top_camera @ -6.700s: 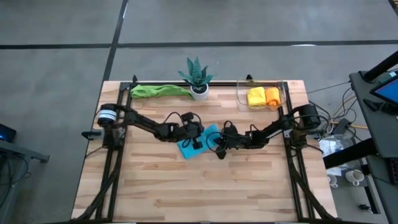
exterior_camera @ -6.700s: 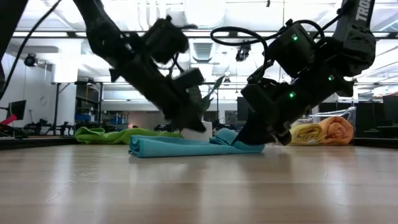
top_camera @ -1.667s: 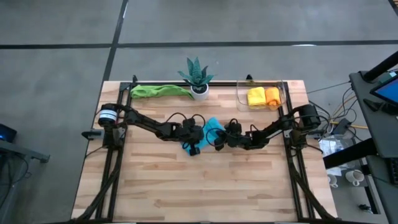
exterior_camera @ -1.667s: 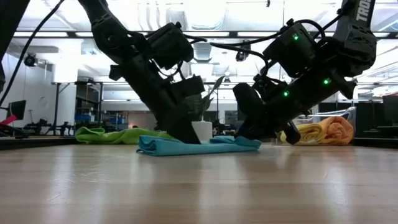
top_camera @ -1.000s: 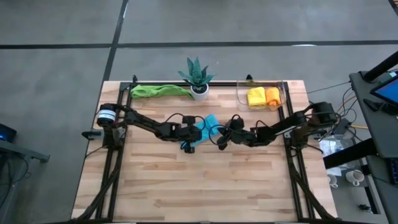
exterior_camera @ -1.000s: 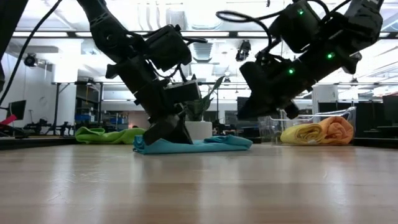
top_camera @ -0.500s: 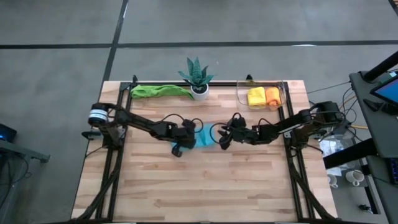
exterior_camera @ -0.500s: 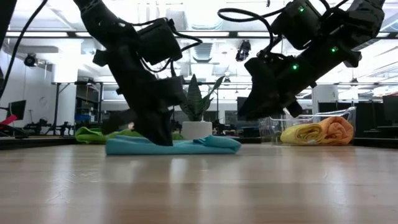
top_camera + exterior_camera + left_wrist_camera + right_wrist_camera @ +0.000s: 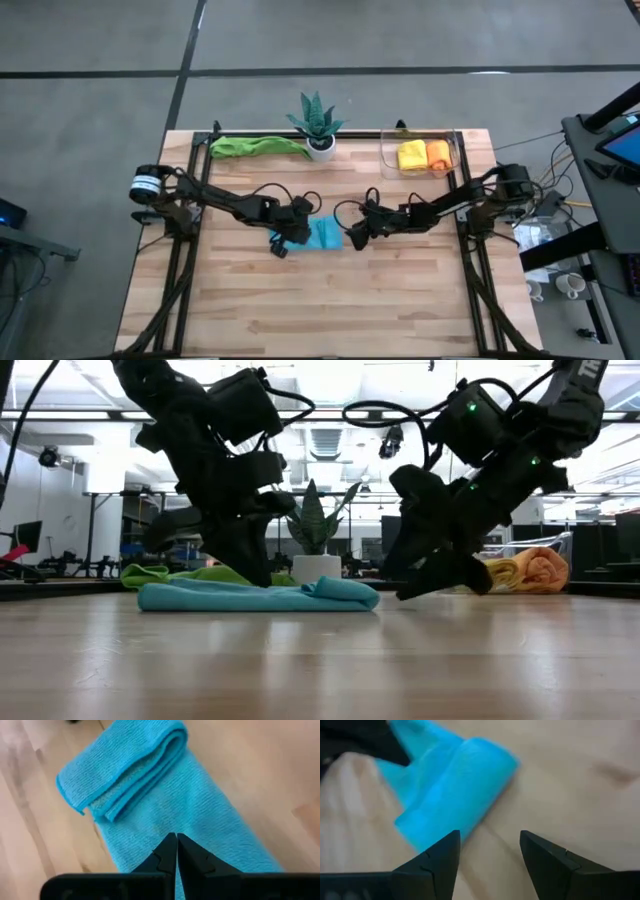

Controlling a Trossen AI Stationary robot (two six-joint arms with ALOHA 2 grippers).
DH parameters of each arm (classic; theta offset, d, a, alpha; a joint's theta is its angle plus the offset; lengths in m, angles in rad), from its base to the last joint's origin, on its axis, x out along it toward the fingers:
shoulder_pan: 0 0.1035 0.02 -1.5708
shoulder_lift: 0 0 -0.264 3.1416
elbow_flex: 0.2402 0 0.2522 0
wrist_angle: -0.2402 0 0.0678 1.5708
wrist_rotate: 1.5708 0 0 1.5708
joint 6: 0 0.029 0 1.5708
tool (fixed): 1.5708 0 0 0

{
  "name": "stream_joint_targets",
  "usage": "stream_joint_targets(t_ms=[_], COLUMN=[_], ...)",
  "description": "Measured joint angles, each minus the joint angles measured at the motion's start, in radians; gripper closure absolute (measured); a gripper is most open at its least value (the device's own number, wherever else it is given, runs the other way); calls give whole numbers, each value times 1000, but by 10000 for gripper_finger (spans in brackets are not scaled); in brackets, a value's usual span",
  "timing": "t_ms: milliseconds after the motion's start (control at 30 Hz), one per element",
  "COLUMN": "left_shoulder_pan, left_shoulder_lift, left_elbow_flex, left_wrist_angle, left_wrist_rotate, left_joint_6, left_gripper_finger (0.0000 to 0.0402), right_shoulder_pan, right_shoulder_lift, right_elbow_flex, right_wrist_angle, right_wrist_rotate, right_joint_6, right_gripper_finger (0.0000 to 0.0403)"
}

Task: Roll microfiber towels into tight, uniform cylinder then place into a basket
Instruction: Roll the blue microfiber cloth

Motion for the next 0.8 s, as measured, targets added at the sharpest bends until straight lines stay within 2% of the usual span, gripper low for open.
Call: stream_joint_targets(t_ms=[200,433,533,667,800], left_shoulder_pan=[0,0,0,1,0], left_shoulder_lift=[10,12,11,11,50], left_elbow_flex=[0,1,1,1,-9], left_wrist_angle=[18,139,204,249,341], left_wrist_rotate=[-81,-88,-62,22,47], left_joint_6=[1,11,22,22,22], left_gripper_finger=[401,401,402,402,402], right_shoulder_pan=[0,0,0,0,0], right_shoulder_lift=[59,71,78,87,109], right_elbow_flex=[0,16,29,32,36], right_wrist_angle=[122,132,137,137,141], right_wrist_rotate=[-58,-65,-65,-65,-61], right_joint_6=[59,84,83,77,77], right_gripper_finger=[191,191,191,190,190])
